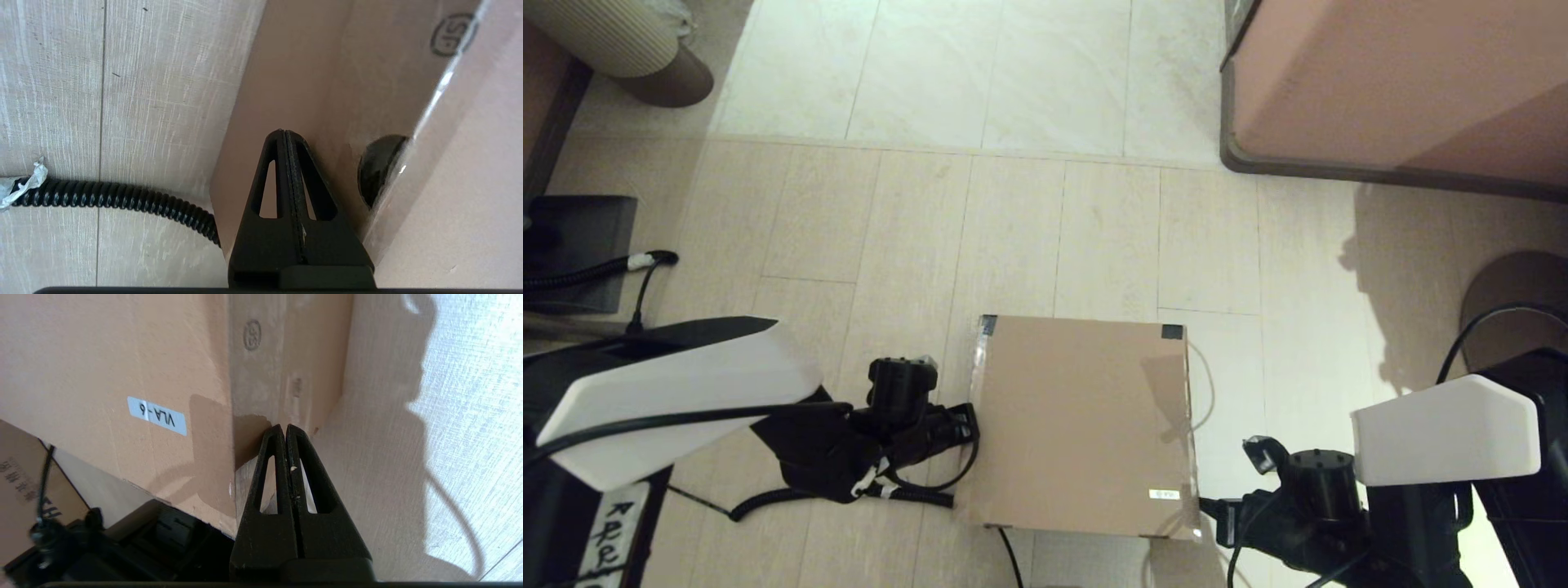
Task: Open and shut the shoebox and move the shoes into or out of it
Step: Open the shoe box
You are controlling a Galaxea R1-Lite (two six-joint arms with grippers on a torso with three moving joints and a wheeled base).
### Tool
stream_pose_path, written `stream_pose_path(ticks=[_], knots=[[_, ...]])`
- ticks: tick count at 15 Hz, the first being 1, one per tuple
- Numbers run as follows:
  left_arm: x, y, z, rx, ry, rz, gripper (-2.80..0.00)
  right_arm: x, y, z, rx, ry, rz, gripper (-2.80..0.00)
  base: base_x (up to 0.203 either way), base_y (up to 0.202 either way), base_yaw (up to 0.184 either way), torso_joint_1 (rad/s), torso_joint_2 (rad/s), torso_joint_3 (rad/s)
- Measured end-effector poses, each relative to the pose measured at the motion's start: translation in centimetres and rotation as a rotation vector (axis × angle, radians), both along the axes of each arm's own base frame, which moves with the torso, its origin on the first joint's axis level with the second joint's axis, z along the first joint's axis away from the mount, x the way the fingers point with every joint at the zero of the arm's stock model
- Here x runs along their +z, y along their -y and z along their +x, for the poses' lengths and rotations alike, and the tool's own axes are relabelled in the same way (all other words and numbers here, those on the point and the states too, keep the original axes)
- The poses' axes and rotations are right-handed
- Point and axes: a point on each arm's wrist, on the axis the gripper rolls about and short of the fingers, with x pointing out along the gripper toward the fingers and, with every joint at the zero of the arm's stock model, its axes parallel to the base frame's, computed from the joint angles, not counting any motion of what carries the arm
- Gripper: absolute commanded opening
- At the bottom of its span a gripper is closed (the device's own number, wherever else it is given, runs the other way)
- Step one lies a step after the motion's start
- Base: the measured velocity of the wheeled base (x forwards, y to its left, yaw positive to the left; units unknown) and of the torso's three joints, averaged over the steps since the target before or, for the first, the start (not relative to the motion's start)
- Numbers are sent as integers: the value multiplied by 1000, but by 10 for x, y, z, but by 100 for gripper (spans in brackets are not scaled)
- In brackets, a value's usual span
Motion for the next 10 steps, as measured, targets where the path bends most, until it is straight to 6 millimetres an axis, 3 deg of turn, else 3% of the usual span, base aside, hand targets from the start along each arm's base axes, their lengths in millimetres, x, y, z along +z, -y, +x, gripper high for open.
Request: stream_pose_path(ticks=[6,10], knots=[[18,0,-12,-4,21,-7,-280,26,1,-4,-2,48,18,-280,0,0,0,0,0,0],[31,-2,-18,-2,44,-16,-280,58,9,-4,-60,84,42,-280,0,0,0,0,0,0]])
